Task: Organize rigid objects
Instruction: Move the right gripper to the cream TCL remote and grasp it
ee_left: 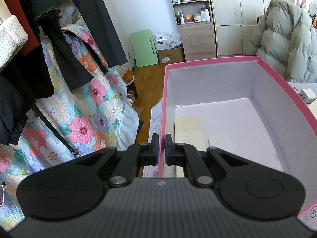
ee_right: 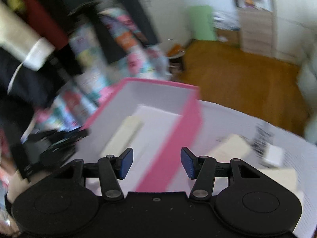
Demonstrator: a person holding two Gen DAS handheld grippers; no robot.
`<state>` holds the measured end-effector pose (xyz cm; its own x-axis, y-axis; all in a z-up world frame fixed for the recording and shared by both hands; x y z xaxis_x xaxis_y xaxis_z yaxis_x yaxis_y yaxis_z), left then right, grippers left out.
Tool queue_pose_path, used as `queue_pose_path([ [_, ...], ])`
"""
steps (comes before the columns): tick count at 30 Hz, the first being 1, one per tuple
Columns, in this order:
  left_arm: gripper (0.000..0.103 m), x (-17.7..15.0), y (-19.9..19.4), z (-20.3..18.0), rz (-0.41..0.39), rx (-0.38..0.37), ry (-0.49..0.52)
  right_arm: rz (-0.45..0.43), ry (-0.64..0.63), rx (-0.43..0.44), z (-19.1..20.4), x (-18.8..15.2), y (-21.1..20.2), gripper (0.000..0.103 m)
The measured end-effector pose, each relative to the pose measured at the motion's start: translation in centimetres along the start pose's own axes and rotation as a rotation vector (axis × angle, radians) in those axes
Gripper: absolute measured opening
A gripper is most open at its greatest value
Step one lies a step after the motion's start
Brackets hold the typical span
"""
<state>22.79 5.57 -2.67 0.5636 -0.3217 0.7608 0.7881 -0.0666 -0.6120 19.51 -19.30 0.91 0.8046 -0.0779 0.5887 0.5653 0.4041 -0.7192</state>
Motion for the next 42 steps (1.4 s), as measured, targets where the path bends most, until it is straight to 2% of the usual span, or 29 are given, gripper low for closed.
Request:
queue_pose_path([
  [4,0.005,0.1,0.1,0.0,0.004,-0.002,-0.007,0.011,0.145,-0.058,-4.4,-0.2,1.3,0.058],
  [8,0.005,0.0,0.1,0.0,0.005,-0.002,-0.007,0.070,0.244,-0.078,-7.1,-0.7,4.6,0.059],
  [15,0.005,0.0,0.3,0.1,0.005,-0.012,-0.005,0.138,0.333,-0.170,-11.0,-1.1,9.5,0.059],
  [18,0.005,0.0,0.4,0.3,0.010,-0.022,-0.004,0.161,0.302,-0.216,-11.2,-1.0,10.3,0.059],
  [20,0.004,0.0,0.4,0.5,0.016,-0.036,-0.009,0.176,0.323,-0.177,-11.3,-0.9,10.5,0.062],
  [22,0.004,0.0,0.4,0.6,0.017,-0.037,-0.001,0.188,0.343,-0.182,-11.5,-0.5,11.0,0.063],
  [30,0.004,-0.1,0.5,0.9,0.005,-0.053,-0.020,0.254,0.260,-0.287,-10.0,1.5,13.7,0.073],
  [34,0.004,-0.2,0.2,1.1,0.002,-0.069,-0.019,0.286,0.156,-0.353,-8.8,2.0,14.9,0.084],
  [39,0.004,-0.4,0.3,0.9,0.002,-0.064,-0.010,0.298,0.099,-0.439,-7.8,1.9,15.5,0.086],
  [42,0.004,-0.4,0.3,1.0,0.001,-0.071,-0.015,0.274,0.117,-0.448,-8.1,1.8,15.2,0.087],
])
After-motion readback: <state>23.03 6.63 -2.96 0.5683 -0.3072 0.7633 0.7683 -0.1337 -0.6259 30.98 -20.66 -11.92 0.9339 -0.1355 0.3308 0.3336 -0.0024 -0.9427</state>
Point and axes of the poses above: each gripper's, at about its wrist camera, not at the fingertips, and y roughly the way its jaws point, z to its left, x to its top, the point moved 3 cm from there along y, roughly the way its jaws point
